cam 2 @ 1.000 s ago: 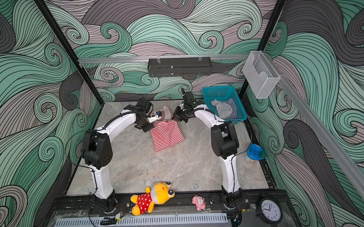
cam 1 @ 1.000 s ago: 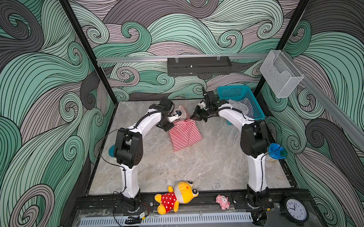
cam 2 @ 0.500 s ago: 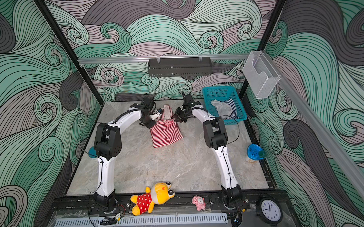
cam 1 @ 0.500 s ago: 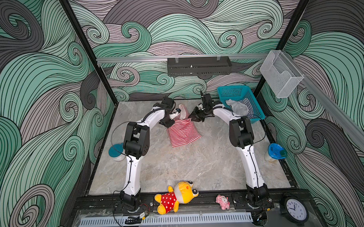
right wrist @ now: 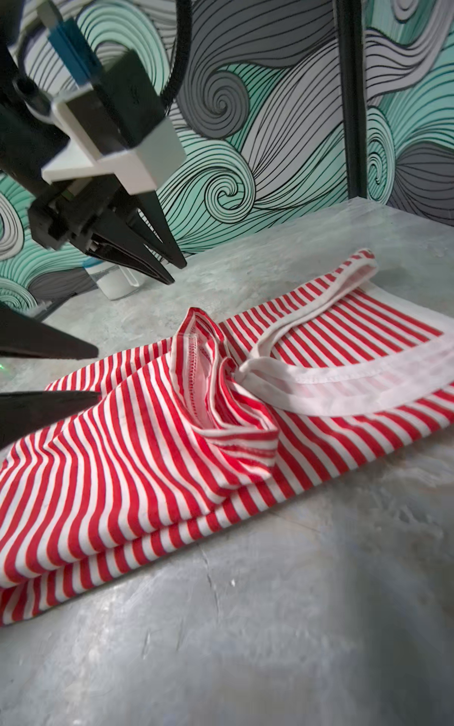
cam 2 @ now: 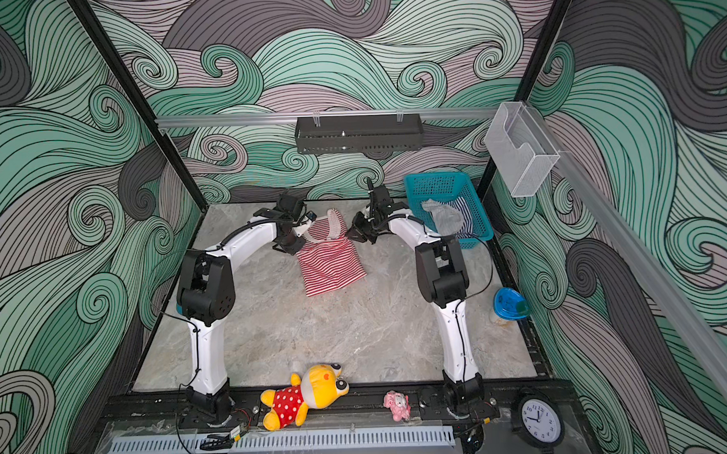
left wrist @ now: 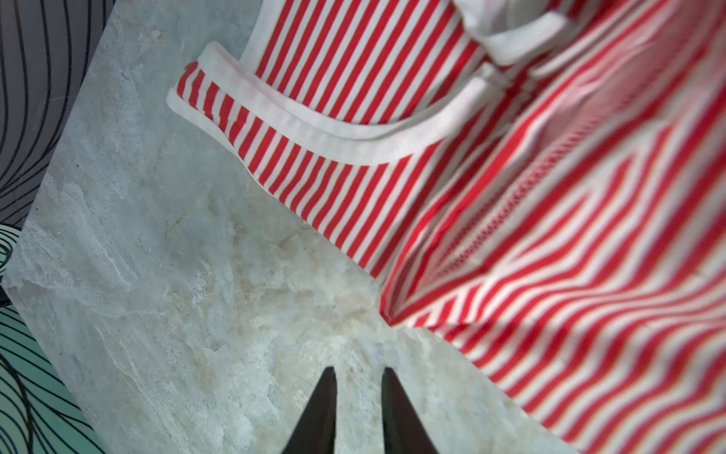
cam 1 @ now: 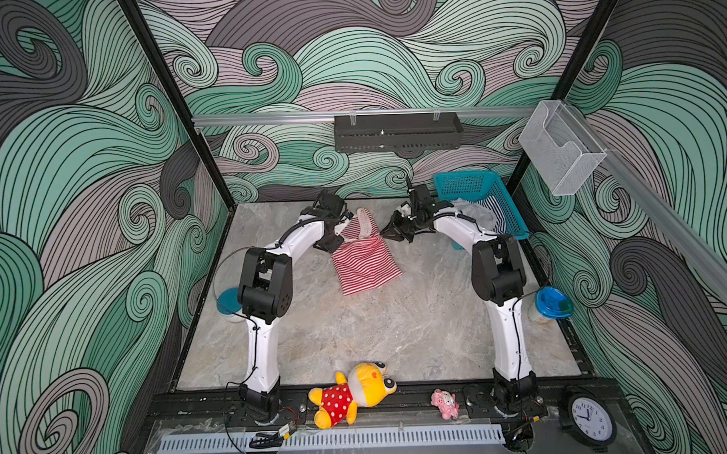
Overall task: Fold and stack the tank tops
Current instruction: 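Lay the folded hem onto the strap end and adjust with both grippers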
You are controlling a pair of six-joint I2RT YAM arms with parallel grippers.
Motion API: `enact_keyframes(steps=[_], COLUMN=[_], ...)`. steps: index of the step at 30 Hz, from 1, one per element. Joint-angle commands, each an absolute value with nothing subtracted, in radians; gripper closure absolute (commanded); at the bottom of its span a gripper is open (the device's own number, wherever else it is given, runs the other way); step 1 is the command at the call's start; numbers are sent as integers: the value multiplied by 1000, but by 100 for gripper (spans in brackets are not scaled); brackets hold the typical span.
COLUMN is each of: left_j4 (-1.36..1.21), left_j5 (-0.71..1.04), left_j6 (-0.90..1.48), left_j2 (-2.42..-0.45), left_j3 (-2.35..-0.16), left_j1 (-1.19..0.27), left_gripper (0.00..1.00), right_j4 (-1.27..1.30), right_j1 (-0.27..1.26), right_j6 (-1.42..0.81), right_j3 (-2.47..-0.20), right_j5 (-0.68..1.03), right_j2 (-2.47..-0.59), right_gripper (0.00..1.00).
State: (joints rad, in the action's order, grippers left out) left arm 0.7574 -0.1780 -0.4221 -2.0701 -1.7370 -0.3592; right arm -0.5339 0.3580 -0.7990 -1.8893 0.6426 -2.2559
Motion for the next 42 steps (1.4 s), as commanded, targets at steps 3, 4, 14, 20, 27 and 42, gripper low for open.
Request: enact_keyframes(steps=[3, 4, 14, 20, 27, 42], left_j4=[793, 821, 941, 958, 897, 930], left_j5=[3, 12, 132, 126, 44, -142], left_j6=[-414, -408, -411, -389, -315, -314], left_j2=[-2037, -2059, -2226, -2319, -2363, -2464], left_j3=[-1732, -1750, -1896, -2001, -2069, -2099], left_j1=[-381, -382, -384, -383, -378, -367], left_gripper=[77, 78, 84, 84, 85, 86], right_j4=[-560, -572, -635, -653, -699, -701], right_j1=[409, 419, 454, 433, 403, 373], right_j6=[-769, -769, -766, -767, -764, -744], right_j3=[-1898, -1915, -2061, -2133, -2260, -2350], right_j5=[612, 611, 594, 580, 543, 497], right_j2=[-2298, -2315, -2445, -2506, -2587, -2689], right_gripper=[97, 97, 98, 98, 98, 95])
